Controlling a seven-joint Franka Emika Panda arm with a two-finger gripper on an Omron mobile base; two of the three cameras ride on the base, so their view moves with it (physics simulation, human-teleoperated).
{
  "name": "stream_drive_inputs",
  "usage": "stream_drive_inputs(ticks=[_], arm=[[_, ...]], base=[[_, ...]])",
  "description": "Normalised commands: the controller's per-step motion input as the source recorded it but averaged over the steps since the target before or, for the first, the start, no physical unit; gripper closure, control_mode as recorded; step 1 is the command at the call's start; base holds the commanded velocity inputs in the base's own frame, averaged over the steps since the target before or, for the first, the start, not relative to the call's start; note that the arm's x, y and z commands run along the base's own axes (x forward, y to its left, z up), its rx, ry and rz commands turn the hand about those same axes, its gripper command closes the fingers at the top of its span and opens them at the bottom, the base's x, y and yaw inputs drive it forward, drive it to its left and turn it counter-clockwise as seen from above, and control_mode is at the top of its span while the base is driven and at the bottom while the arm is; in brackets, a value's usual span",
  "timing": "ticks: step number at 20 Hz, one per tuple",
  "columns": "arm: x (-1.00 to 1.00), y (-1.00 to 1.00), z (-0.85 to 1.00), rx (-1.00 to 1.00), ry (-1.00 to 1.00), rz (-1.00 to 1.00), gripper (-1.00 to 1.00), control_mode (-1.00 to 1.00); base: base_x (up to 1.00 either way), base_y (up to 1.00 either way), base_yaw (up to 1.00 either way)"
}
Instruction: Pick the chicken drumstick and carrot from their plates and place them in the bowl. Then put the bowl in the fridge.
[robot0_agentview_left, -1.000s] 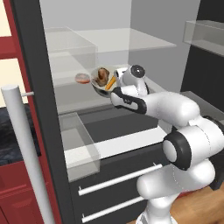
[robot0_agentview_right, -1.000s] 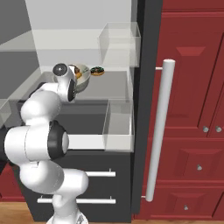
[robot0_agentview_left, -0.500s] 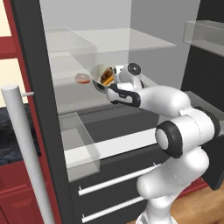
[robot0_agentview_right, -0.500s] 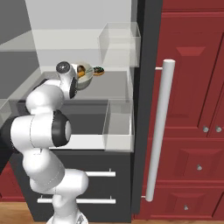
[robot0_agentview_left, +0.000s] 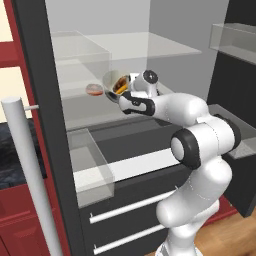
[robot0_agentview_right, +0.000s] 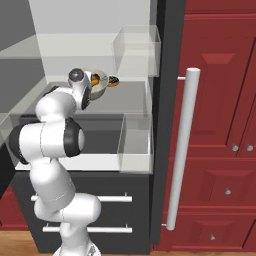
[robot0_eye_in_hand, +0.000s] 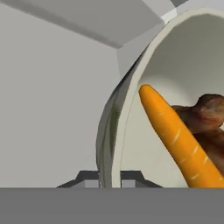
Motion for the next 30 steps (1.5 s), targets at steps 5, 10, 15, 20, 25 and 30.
stream_drive_inputs(ticks=[5, 10, 15, 20, 25, 30], arm=[[0.07, 0.02, 0.0, 0.0, 0.0, 0.0, -1.0, -1.0], [-0.09, 0.0, 0.04, 0.03, -0.09, 0.0, -1.0, -1.0], [-0.21, 0.0, 0.12, 0.07, -0.19, 0.0, -1.0, -1.0], [-0.29, 0.0, 0.14, 0.05, -0.22, 0.0, -1.0, -1.0], [-0.25, 0.0, 0.34, 0.01, -0.13, 0.0, -1.0, -1.0], [-0.27, -0.07, 0.48, -0.03, 0.04, 0.0, -1.0, -1.0]], base=[[0.0, 0.0, 0.0], [0.0, 0.0, 0.0], [0.0, 0.0, 0.0], [0.0, 0.0, 0.0], [0.0, 0.0, 0.0], [0.0, 0.0, 0.0]])
